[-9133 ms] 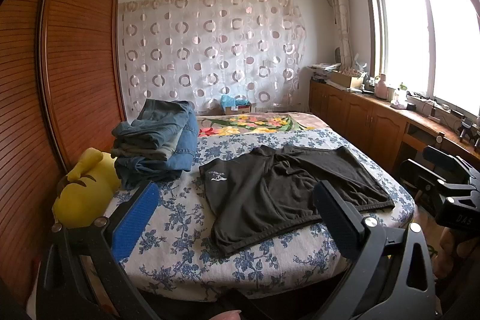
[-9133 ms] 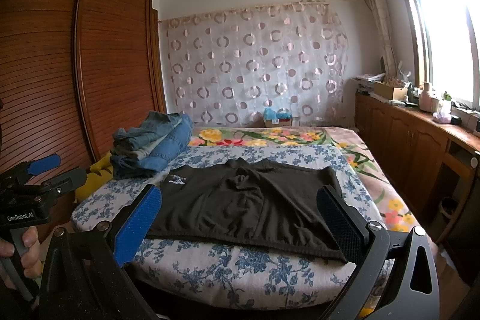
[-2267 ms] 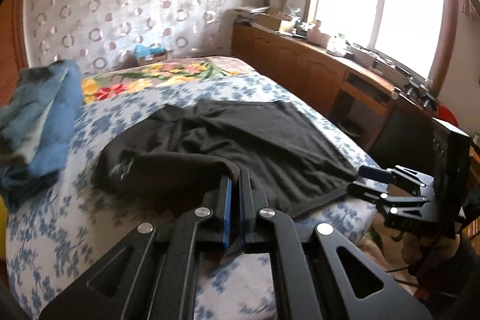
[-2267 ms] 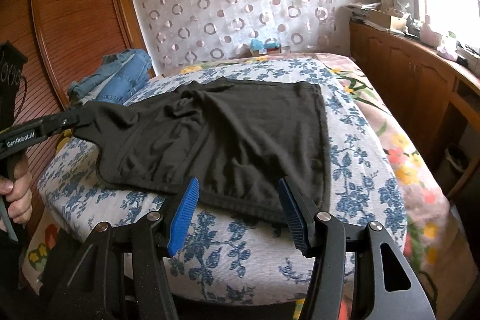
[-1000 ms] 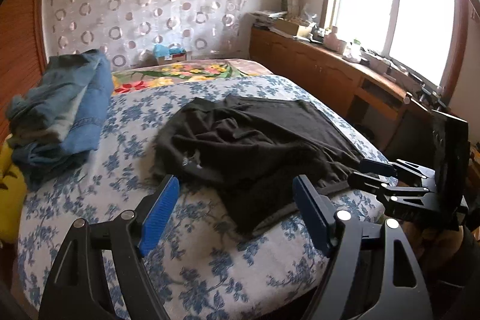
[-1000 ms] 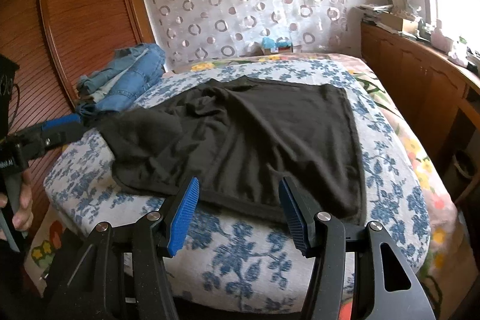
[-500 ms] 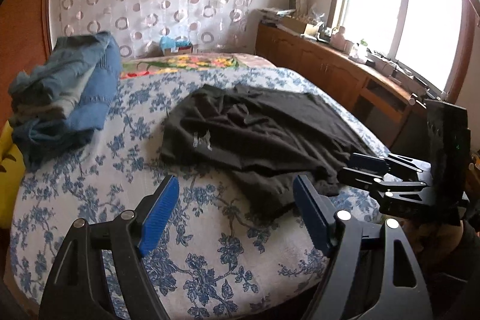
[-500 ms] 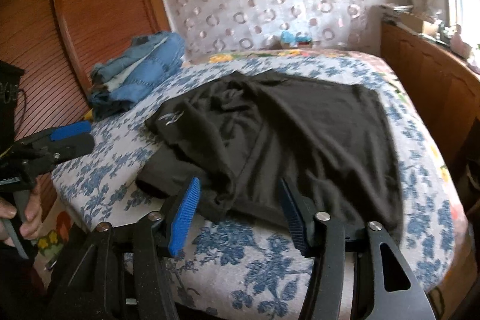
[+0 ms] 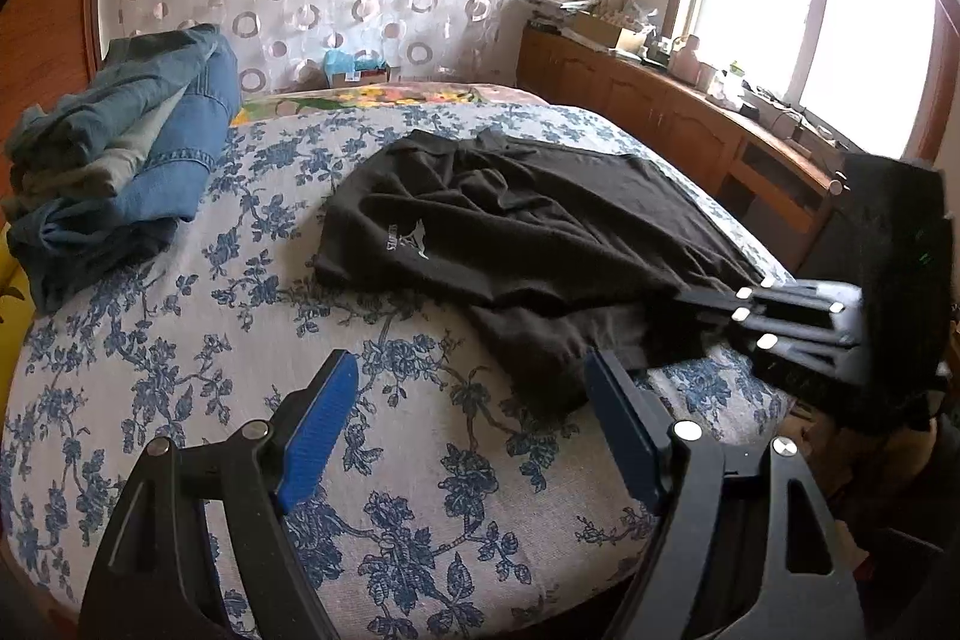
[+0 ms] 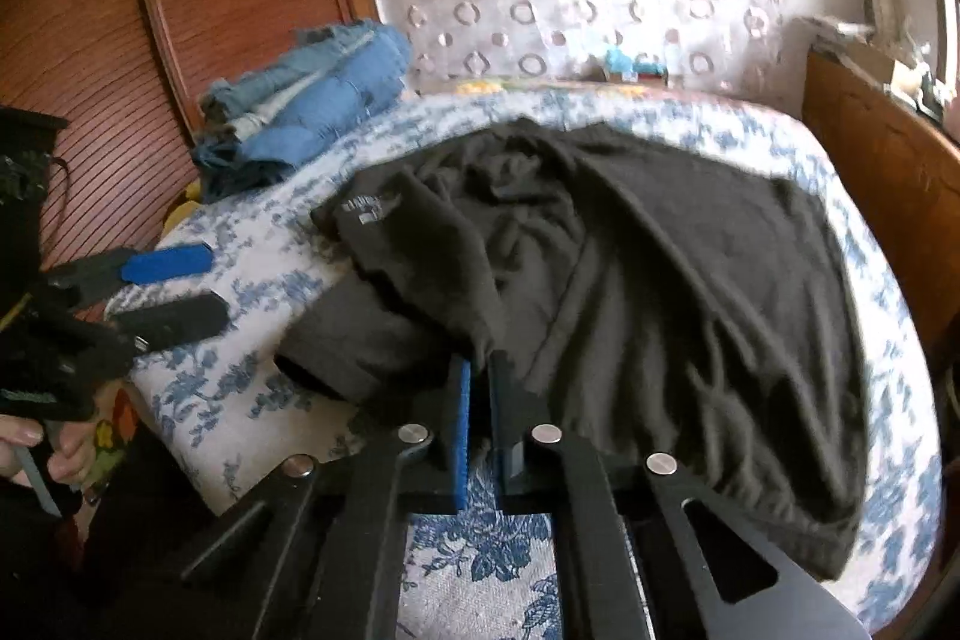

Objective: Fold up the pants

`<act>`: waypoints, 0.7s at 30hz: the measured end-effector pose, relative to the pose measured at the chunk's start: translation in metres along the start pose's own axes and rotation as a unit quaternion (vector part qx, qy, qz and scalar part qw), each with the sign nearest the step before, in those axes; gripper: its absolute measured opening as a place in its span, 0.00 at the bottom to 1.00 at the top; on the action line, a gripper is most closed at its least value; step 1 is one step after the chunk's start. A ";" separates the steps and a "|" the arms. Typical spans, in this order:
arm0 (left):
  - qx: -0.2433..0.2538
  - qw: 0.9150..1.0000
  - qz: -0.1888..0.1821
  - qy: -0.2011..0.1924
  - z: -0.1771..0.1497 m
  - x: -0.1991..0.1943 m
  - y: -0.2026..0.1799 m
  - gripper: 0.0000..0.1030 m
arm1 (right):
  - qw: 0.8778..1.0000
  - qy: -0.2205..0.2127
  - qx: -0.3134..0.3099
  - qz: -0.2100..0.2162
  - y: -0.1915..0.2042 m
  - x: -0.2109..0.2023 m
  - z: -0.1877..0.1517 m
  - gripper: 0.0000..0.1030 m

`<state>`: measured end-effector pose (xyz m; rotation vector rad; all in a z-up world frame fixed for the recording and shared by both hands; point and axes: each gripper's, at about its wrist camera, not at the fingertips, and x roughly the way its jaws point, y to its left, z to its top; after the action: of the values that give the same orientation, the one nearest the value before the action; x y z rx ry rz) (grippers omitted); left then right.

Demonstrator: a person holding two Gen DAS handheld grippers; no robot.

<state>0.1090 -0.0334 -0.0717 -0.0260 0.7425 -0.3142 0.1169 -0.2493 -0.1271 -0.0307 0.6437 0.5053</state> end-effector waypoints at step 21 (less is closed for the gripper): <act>0.021 1.000 -0.013 -0.016 0.015 -0.001 -0.025 0.77 | 0.996 -0.064 -0.021 -0.056 -0.019 -0.084 0.015 0.03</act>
<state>0.1110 -0.0581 -0.0566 -0.0007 0.7048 -0.3531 0.0765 -0.3002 -0.0679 -0.0735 0.5035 0.4084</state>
